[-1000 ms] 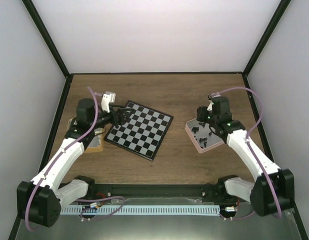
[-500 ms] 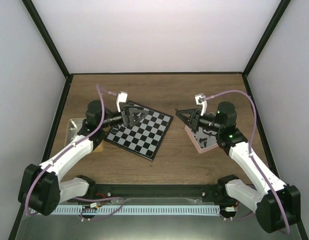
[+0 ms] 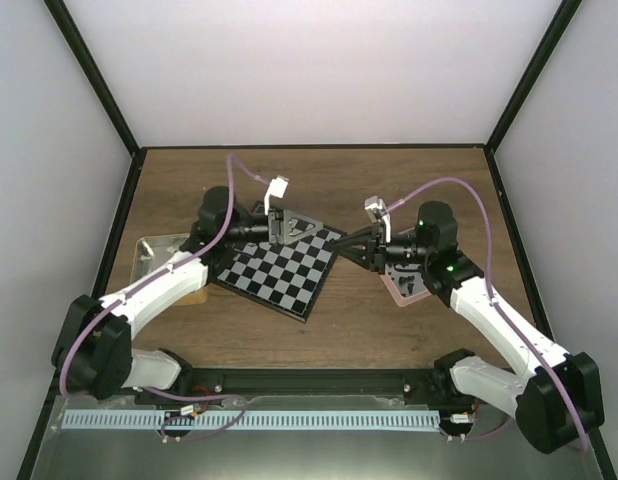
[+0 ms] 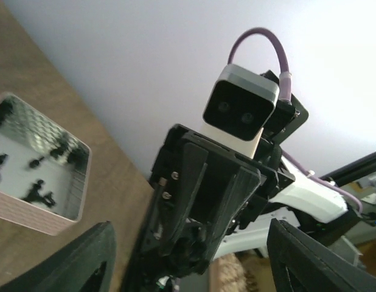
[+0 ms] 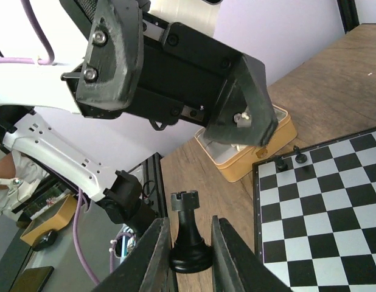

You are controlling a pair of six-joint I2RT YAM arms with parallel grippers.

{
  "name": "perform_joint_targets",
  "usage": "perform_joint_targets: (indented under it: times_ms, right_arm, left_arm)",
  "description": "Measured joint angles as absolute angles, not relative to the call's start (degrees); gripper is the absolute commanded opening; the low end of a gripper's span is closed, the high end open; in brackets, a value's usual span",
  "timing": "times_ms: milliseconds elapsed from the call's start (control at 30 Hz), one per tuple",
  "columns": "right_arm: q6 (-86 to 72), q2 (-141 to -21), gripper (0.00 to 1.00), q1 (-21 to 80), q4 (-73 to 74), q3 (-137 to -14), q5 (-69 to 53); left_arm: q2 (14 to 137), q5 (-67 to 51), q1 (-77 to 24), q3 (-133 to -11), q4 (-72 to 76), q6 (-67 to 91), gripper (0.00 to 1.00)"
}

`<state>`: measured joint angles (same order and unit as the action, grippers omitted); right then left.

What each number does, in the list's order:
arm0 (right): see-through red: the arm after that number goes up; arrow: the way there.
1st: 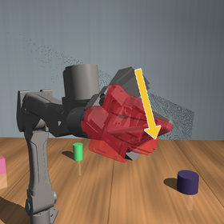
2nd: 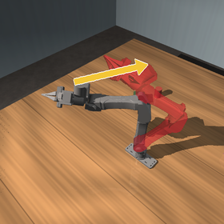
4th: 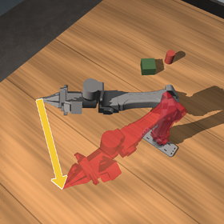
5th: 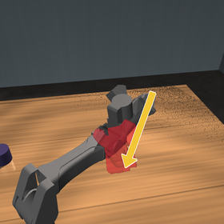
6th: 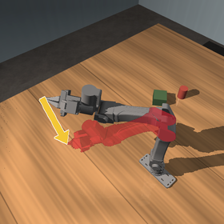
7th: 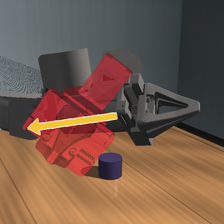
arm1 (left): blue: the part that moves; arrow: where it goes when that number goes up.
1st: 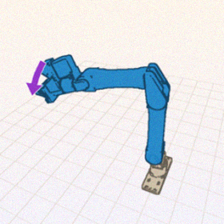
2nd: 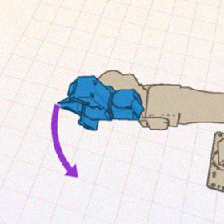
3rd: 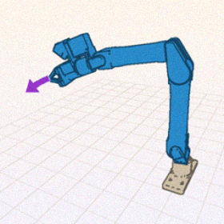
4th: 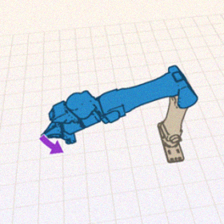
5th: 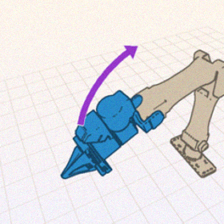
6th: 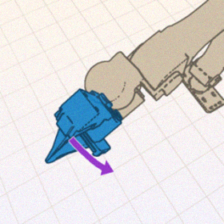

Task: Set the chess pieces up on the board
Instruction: Place the chess piece on the chessboard.

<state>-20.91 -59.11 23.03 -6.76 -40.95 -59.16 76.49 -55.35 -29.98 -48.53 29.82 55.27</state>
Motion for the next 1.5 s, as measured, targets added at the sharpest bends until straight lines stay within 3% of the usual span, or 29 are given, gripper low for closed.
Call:
perform_joint_targets:
  times_ms: [333, 667, 800, 1000, 1067, 1233, 1333, 1500]
  right_arm:
    - [-17.6, -61.7, 0.12, 23.7, -4.6, -43.3, -60.0]
    - [-16.3, -63.1, 0.12, 24.1, -2.1, -43.4, -59.3]
    - [-16.1, -63.8, 0.16, 24.4, -1.6, -43.5, -58.8]
    - [-15.4, -64.3, 0.65, 25.2, -0.7, -44.0, -56.6]
    - [-15.2, -64.2, 0.72, 25.6, -0.5, -44.1, -54.5]
    - [-15.5, -62.8, 0.75, 25.7, 0.8, -43.8, -45.3]
    - [-15.7, -62.9, 0.75, 25.7, 2.1, -43.7, -40.1]
    - [-16.8, -65.6, 0.74, 25.7, 3.7, -43.7, -33.5]
  left_arm:
    - [80.3, -59.0, -34.6, -52.9, 19.4, 51.8, 0.31]
    - [80.5, -59.2, -34.4, -53.1, 15.9, 50.3, 0.05]
    - [80.6, -59.2, -34.1, -53.1, 14.6, 49.4, 0.04]
    - [80.4, -57.9, -34.1, -53.7, 10.8, 45.9, 0.04]
    - [79.9, -54.8, -34.2, -54.6, 5.8, 42.4, 0.04]
    - [75.0, -36.7, -33.6, -55.0, -7.5, 34.0, 0.04]
    - [68.9, -20.9, -33.5, -52.1, -12.4, 30.8, 0.04]
    - [64.0, -4.4, -33.4, -46.8, -16.6, 30.3, 0.04]
